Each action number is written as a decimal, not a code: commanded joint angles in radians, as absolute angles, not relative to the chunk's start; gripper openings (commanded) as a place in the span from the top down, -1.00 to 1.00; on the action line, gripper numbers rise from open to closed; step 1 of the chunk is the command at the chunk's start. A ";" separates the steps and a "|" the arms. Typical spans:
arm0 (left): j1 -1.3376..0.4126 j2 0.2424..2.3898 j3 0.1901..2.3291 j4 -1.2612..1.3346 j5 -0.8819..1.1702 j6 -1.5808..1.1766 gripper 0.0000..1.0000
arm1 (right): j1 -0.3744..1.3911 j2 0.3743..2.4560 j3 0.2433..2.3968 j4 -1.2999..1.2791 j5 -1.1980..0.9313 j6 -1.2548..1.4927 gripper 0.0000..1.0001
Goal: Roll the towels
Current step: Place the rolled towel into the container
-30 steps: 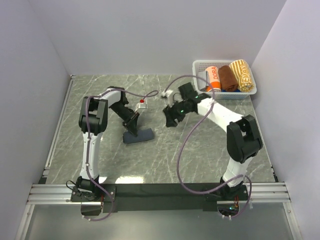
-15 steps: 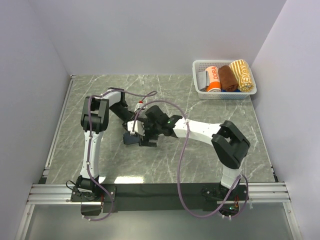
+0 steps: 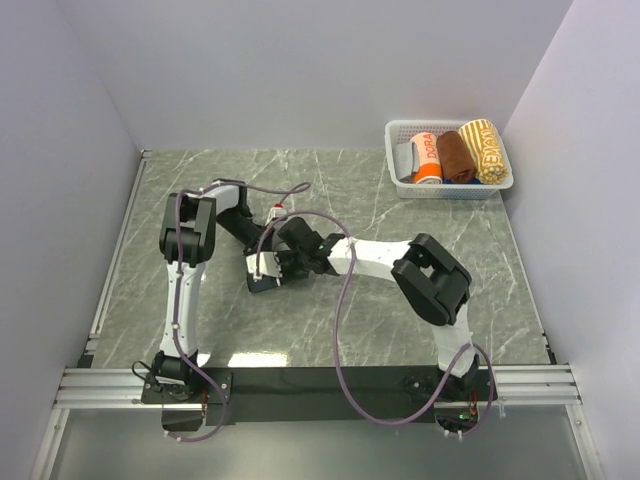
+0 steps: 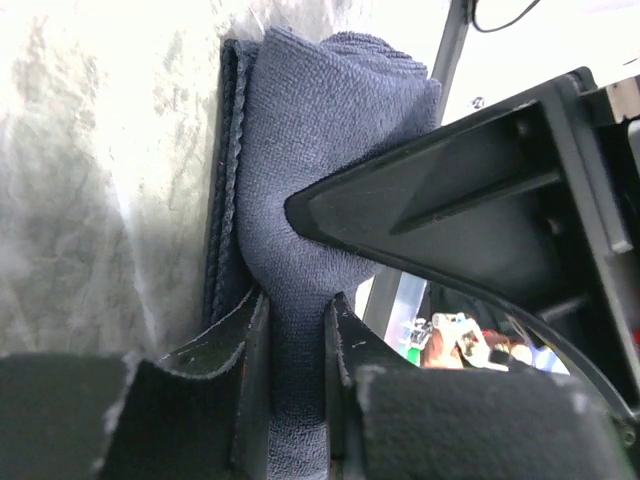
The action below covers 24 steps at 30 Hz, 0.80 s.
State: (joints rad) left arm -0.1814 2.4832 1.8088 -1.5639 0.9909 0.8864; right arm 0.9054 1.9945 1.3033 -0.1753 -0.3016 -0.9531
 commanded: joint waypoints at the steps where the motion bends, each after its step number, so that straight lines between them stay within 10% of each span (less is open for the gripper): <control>1: -0.187 2.488 1.732 -1.347 0.865 1.003 0.53 | 0.913 2.037 1.364 -0.355 -0.334 -0.962 1.00; 18: 0.086 1.905 1.608 -0.864 0.956 0.474 -0.52 | 0.508 2.174 1.814 -0.838 -0.849 -0.269 1.00; 20: 0.083 1.872 1.606 -0.836 0.954 0.404 -0.99 | 0.425 2.168 1.831 -0.801 -0.900 -0.175 1.00; 24: 0.061 1.829 1.605 -0.784 0.925 0.313 -0.99 | 0.309 2.116 1.867 -0.707 -0.908 -0.018 1.00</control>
